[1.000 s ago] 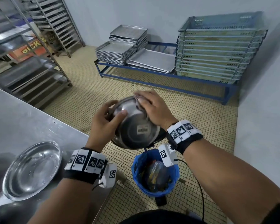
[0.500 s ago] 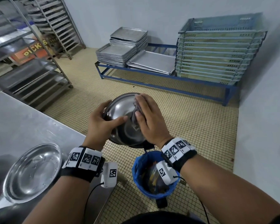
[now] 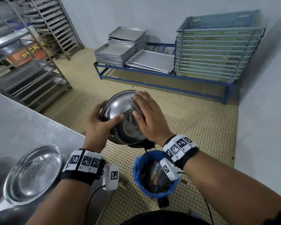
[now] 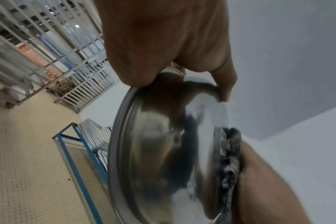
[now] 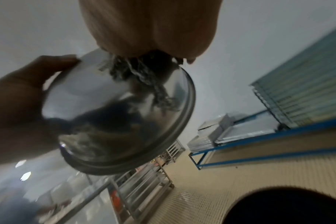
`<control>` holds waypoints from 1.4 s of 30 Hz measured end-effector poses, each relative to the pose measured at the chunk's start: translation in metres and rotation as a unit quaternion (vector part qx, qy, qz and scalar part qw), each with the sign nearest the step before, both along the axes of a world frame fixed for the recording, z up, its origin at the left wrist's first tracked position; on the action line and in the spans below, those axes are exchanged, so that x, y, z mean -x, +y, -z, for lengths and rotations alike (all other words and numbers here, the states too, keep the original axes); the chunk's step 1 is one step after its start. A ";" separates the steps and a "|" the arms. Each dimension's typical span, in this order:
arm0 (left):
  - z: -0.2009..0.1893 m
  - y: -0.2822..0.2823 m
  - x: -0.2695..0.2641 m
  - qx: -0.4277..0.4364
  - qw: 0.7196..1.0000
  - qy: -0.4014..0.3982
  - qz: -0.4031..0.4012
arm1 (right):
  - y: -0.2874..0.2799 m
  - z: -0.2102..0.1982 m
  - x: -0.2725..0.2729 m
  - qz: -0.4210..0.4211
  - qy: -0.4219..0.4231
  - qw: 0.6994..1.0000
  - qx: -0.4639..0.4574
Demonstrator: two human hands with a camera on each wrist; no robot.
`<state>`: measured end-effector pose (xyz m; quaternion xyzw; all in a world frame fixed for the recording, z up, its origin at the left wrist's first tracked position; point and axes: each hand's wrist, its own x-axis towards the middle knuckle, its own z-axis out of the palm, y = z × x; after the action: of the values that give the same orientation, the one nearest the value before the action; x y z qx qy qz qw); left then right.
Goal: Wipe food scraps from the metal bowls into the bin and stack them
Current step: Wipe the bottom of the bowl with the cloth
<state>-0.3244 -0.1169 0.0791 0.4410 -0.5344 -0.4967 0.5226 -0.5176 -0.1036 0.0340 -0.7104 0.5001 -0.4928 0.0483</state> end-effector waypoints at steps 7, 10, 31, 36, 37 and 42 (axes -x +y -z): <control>0.001 -0.002 -0.001 -0.026 0.996 0.076 -0.032 | -0.008 -0.004 0.006 0.032 -0.248 0.958 -0.141; -0.005 -0.003 -0.003 0.000 1.000 -0.026 -0.006 | -0.016 -0.019 0.016 0.039 -0.233 0.964 -0.122; -0.047 -0.023 0.012 0.081 0.995 -0.063 0.005 | -0.023 -0.034 0.017 0.040 -0.185 0.977 -0.102; -0.041 -0.021 0.017 0.075 0.995 -0.058 0.033 | -0.040 -0.059 0.022 0.030 -0.037 0.999 0.009; -0.041 -0.021 0.017 0.070 0.997 -0.036 0.025 | -0.037 -0.053 0.023 0.033 -0.071 0.997 0.000; -0.039 -0.024 0.014 0.035 0.997 0.073 -0.020 | -0.020 -0.021 0.017 0.005 -0.338 0.932 -0.129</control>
<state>-0.3380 -0.1405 0.1176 0.3957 -0.5028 -0.4980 0.5854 -0.5346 -0.1235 0.0551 -0.4873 0.5168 -0.6352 0.3032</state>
